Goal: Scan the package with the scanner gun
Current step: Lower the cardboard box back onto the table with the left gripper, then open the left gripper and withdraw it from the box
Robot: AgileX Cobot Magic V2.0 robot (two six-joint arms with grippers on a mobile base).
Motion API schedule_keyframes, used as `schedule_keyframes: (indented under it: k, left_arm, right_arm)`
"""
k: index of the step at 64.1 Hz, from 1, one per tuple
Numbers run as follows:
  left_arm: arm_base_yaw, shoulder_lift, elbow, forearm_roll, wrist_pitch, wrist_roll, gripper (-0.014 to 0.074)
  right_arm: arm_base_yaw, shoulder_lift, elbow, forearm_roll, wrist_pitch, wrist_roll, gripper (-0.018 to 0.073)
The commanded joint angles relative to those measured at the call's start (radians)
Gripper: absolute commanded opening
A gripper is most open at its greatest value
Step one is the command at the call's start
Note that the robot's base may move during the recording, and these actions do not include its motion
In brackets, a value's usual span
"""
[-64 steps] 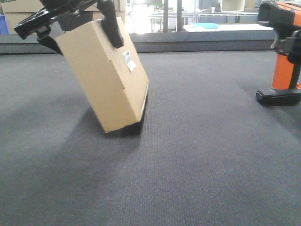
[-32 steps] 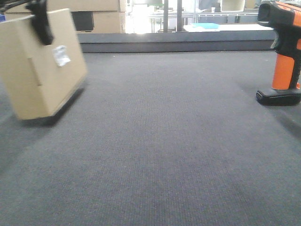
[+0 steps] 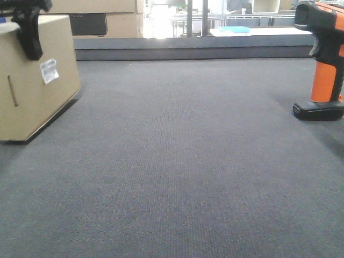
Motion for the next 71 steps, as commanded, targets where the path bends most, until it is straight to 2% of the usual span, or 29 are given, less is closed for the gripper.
schedule_keyframes:
  k: [1,17,26,34,45,49,52,61,65,71]
  left_arm:
    - [0.010,0.000,-0.001,0.011,-0.001,0.000,-0.0111]
    - [0.036,0.000,-0.001,0.011,0.064,0.000,-0.0111]
    - [0.066,-0.002,-0.001,-0.019,0.068,0.002,-0.0111]
    - [0.086,-0.002,-0.001,-0.072,0.064,0.059,-0.0111]
    - [0.086,-0.002,-0.001,-0.072,0.068,0.081,-0.0091]
    - [0.086,-0.002,-0.001,-0.072,0.068,0.099,-0.0017]
    - [0.086,-0.002,-0.001,-0.072,0.068,0.103,0.0071]
    - [0.086,-0.002,-0.001,-0.072,0.068,0.103,0.0395]
    - [0.086,-0.002,-0.001,-0.072,0.068,0.103,0.0505]
    - [0.086,-0.002,-0.001,-0.072,0.066,0.103,0.0605]
  right_arm:
    - [-0.003,-0.006,0.005,-0.008,0.008,0.002,0.0487]
    - [-0.003,-0.006,0.005,-0.008,0.011,0.002,0.0487]
    - [-0.003,-0.006,0.005,-0.008,0.013,0.002,0.0487]
    - [-0.003,-0.006,0.005,-0.008,0.014,0.002,0.0487]
    - [-0.003,-0.006,0.005,-0.008,0.014,0.002,0.0487]
    - [-0.003,-0.006,0.005,-0.008,0.014,0.002,0.0487]
    - [-0.003,-0.006,0.005,-0.008,0.014,0.002,0.0487]
    - [-0.003,-0.006,0.005,-0.008,0.014,0.002,0.0487]
    - [-0.003,-0.006,0.005,-0.008,0.014,0.002,0.0487]
    - [-0.003,-0.006,0.005,-0.008,0.014,0.002,0.0487]
